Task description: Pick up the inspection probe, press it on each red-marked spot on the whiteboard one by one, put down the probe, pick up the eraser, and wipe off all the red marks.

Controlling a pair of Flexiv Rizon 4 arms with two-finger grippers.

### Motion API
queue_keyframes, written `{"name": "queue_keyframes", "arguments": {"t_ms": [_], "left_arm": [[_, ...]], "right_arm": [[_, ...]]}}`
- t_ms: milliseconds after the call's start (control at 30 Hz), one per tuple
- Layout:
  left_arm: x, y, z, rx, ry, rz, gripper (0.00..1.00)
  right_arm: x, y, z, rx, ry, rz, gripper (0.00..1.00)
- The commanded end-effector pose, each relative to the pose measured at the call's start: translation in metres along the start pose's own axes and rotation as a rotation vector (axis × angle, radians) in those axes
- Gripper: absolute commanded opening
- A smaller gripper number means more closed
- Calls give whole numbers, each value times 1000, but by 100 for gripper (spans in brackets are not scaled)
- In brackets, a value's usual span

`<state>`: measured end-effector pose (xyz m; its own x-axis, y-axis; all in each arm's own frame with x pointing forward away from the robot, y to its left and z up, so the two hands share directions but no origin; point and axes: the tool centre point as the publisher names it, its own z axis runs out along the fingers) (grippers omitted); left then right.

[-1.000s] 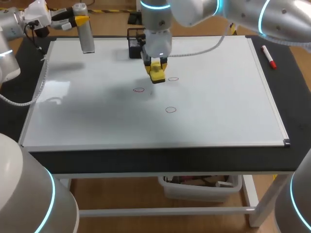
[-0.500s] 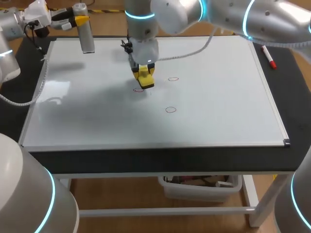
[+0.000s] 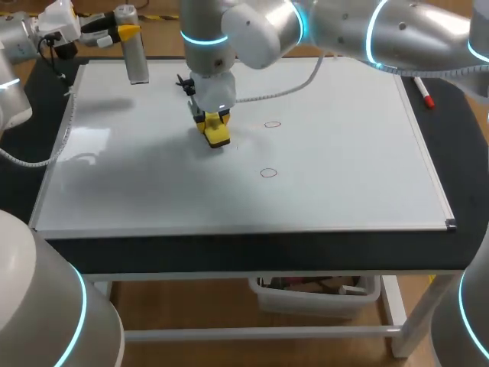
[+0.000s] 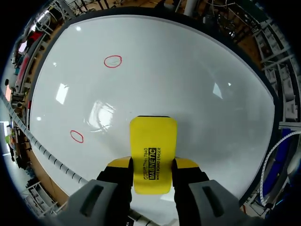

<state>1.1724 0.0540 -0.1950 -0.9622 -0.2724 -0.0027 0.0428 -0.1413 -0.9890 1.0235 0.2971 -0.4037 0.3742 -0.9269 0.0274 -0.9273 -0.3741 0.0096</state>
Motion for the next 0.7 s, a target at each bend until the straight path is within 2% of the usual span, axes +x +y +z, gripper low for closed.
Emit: {"name": "queue_keyframes", "arguments": {"t_ms": [33, 700], "left_arm": [[1, -1, 0, 0, -1, 1, 0], [1, -1, 0, 0, -1, 1, 0]], "right_arm": [[-5, -3, 3, -7, 8, -10, 0], [-13, -3, 16, 14, 2, -45, 0]]}}
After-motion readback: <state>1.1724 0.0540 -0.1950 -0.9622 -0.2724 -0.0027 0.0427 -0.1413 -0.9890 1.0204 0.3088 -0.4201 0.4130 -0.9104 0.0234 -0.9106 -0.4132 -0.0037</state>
